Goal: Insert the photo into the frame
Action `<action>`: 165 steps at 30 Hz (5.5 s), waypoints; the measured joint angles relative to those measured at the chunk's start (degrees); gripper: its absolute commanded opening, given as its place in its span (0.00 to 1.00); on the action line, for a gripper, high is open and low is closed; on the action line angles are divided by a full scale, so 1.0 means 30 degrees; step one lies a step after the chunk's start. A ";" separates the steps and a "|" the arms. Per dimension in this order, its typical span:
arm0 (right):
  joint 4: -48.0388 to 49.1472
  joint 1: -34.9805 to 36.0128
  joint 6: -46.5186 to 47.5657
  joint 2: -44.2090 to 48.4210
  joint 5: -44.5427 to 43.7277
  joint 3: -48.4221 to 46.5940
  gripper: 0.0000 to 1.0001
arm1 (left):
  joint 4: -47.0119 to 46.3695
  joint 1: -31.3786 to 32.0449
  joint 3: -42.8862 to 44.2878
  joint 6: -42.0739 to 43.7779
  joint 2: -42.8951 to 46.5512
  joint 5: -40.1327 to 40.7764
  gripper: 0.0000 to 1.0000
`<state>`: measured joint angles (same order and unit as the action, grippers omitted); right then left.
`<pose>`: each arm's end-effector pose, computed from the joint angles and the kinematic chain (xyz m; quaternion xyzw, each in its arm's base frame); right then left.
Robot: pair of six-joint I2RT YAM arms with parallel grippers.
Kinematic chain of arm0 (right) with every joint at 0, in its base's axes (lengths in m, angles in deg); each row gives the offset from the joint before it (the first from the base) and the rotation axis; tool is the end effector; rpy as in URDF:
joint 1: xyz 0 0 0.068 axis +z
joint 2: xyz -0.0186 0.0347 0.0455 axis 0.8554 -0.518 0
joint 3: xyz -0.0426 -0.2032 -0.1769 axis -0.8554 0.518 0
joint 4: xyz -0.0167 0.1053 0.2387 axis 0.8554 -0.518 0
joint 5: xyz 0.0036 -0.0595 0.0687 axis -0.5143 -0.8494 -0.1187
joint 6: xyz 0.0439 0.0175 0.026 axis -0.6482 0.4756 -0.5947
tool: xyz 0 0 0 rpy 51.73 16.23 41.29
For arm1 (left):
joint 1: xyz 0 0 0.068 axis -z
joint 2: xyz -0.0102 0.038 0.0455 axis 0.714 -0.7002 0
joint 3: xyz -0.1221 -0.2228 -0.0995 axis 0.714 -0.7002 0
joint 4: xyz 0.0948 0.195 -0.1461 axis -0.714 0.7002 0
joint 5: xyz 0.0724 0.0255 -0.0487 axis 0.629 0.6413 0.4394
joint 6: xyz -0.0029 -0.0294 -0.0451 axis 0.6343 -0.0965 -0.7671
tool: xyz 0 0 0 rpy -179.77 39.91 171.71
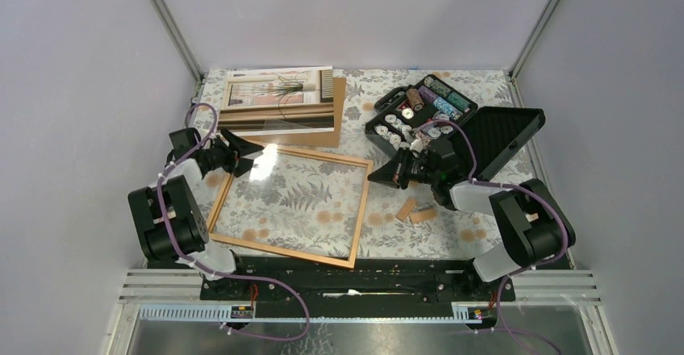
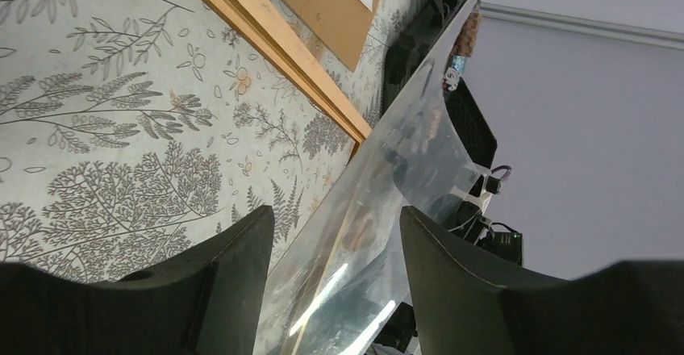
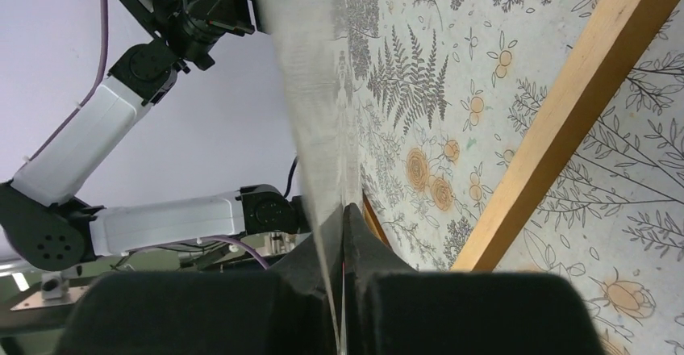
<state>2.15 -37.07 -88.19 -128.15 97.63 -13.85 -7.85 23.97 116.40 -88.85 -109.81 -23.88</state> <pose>0.2526 0.1275 0.1781 0.0204 0.7707 0.5934 0.2313 0.2818 0.0802 0.1841 -0.3040 0.7902 -0.4831 0.2233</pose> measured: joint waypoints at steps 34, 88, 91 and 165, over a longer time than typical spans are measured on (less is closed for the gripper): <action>0.1290 0.4466 -0.5333 -0.6936 -0.3147 -0.2856 0.00 | 0.4736 -0.3053 0.1683 0.3009 -0.1836 0.5224 0.66; 0.0095 0.5253 -0.6397 -0.6885 -0.3949 -0.3461 0.00 | 0.6703 -0.3169 0.2645 0.3118 -0.0291 0.6965 0.70; 0.0102 0.5260 -0.6513 -0.6761 -0.3927 -0.3417 0.00 | 0.6834 -0.3169 0.2645 0.3126 -0.0240 0.7002 0.70; 0.1239 0.4626 -0.5923 -0.9806 -0.3133 -0.4889 0.04 | 0.5982 -0.3162 0.2849 0.3614 -0.1056 1.1351 0.89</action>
<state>5.87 -23.19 -105.96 -157.57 88.23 -28.51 10.10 14.49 124.95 -78.00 -112.98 10.17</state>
